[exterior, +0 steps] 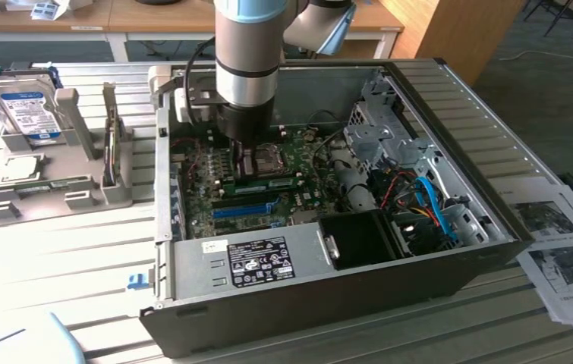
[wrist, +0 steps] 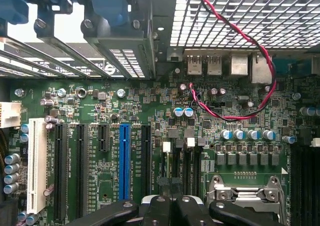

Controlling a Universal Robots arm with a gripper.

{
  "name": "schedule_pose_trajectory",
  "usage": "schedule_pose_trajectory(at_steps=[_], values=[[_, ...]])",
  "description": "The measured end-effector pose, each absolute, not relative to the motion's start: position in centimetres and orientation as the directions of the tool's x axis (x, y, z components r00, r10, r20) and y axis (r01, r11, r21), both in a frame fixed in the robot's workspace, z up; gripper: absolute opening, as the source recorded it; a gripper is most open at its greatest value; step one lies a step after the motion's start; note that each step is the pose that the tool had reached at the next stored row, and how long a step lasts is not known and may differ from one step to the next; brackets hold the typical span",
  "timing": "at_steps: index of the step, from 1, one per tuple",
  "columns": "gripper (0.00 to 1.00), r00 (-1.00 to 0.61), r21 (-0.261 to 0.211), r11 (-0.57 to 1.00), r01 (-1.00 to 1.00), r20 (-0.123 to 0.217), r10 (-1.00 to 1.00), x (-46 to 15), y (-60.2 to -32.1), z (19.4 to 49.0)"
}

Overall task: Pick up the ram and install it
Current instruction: 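Press down the ram until it locks into place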

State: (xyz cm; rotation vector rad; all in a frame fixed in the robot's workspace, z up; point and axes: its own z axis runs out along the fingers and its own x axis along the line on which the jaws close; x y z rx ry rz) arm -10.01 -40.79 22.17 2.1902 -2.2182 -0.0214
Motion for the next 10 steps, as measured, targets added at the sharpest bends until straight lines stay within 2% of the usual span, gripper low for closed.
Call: schedule_pose_trajectory(at_steps=[10], values=[[0.09,-0.013,0.027,0.013,-1.0,0.007,-1.0,-10.0,-40.8,24.3]])
